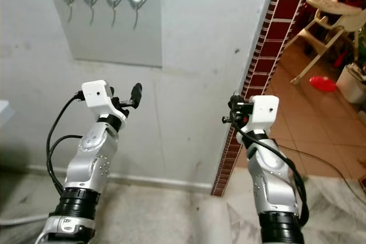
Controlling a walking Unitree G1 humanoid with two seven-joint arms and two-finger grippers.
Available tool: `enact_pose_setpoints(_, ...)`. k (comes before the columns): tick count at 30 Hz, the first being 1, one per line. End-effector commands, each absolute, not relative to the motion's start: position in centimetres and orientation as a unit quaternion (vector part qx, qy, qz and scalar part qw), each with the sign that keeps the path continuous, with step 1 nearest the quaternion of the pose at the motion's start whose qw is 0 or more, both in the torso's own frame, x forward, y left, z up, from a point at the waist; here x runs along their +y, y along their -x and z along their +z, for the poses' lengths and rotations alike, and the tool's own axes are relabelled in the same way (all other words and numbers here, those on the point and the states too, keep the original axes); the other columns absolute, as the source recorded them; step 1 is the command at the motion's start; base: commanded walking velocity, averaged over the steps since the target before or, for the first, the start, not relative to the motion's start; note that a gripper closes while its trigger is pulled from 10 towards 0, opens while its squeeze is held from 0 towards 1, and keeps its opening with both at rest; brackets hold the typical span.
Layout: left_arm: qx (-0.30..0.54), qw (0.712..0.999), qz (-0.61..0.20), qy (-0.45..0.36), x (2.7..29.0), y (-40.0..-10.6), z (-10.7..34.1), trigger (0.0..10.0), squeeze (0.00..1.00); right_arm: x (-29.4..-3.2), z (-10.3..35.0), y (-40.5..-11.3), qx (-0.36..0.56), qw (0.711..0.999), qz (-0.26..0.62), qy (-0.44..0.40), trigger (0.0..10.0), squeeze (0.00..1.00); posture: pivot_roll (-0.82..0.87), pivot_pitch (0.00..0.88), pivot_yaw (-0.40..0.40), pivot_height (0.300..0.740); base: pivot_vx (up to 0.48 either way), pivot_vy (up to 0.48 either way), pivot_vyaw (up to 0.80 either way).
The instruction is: Hang keys on a hook
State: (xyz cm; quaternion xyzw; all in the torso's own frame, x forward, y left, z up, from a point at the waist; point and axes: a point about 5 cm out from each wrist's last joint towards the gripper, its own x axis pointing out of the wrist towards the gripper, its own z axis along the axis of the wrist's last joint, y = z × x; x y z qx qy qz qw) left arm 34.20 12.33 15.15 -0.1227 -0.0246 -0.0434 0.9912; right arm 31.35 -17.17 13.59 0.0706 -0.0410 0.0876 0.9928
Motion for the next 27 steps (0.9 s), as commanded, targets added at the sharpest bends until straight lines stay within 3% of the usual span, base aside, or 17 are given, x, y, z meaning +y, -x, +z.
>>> enact_pose_setpoints(1, -0.025, 0.992, -0.033, 0.122, 13.01, -34.26, 15.21, 10.0, 0.0, -16.55, 14.14, -31.59, -0.05, 0.991, 0.098, -0.073, 10.0, 0.0, -0.06, 0.0, -0.041, 0.74, 0.48, 0.0, 0.0)
enact_pose_setpoints(9, -0.03, 0.995, -0.033, 0.094, 12.85, -34.24, 15.2, 10.0, 0.0, -16.6, 14.2, -31.62, -0.051, 0.991, 0.099, -0.072, 10.0, 0.0, -0.06, 0.0, -0.041, 0.74, 0.12, 0.0, 0.0)
enact_pose_setpoints(22, -0.014, 0.992, -0.03, 0.124, 12.99, -34.34, 14.91, 10.0, 0.0, -16.59, 14.4, -31.61, -0.053, 0.991, 0.098, -0.073, 10.0, 0.0, -0.06, 0.0, -0.04, 0.74, 0.0, 0.0, 0.0)
enact_pose_setpoints(27, -0.012, 0.992, -0.03, 0.125, 13.0, -34.38, 14.88, 10.0, 0.0, -16.61, 14.42, -31.62, -0.053, 0.991, 0.098, -0.074, 10.0, 0.0, -0.06, 0.0, -0.042, 0.74, 0.0, 0.436, 0.0)
